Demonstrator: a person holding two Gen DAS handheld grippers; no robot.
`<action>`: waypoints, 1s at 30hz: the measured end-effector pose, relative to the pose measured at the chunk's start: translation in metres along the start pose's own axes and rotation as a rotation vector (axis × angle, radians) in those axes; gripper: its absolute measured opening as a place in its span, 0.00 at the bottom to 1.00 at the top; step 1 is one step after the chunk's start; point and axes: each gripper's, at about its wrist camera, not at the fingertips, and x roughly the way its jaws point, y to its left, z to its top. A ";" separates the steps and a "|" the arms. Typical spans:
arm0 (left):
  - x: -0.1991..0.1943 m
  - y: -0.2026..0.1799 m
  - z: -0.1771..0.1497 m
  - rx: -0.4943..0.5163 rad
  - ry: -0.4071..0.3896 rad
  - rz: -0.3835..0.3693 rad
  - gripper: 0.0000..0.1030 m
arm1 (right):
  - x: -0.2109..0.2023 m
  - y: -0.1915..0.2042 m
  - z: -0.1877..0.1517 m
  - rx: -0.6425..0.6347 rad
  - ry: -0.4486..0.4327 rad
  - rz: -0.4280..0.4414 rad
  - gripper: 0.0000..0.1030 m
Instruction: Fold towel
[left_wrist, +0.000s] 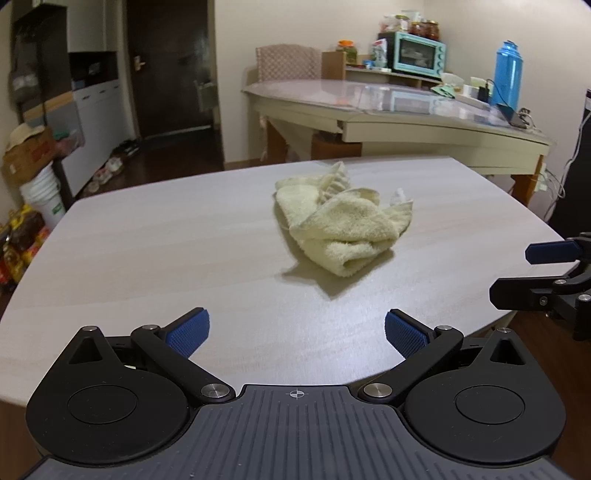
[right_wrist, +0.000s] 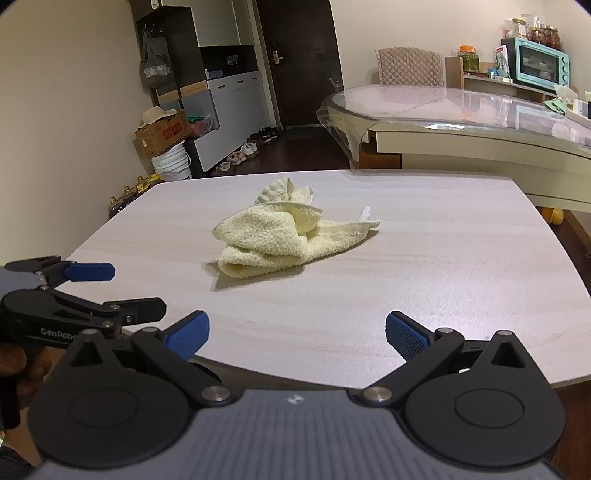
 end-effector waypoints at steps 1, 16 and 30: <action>0.002 0.001 0.002 0.010 -0.004 -0.004 1.00 | 0.001 0.000 0.001 -0.003 0.000 -0.003 1.00; 0.025 0.010 0.048 0.154 -0.057 -0.114 1.00 | 0.019 -0.013 0.011 0.025 0.016 0.002 1.00; 0.058 0.008 0.075 0.286 -0.018 -0.236 0.76 | 0.041 -0.024 0.016 0.027 0.040 0.010 1.00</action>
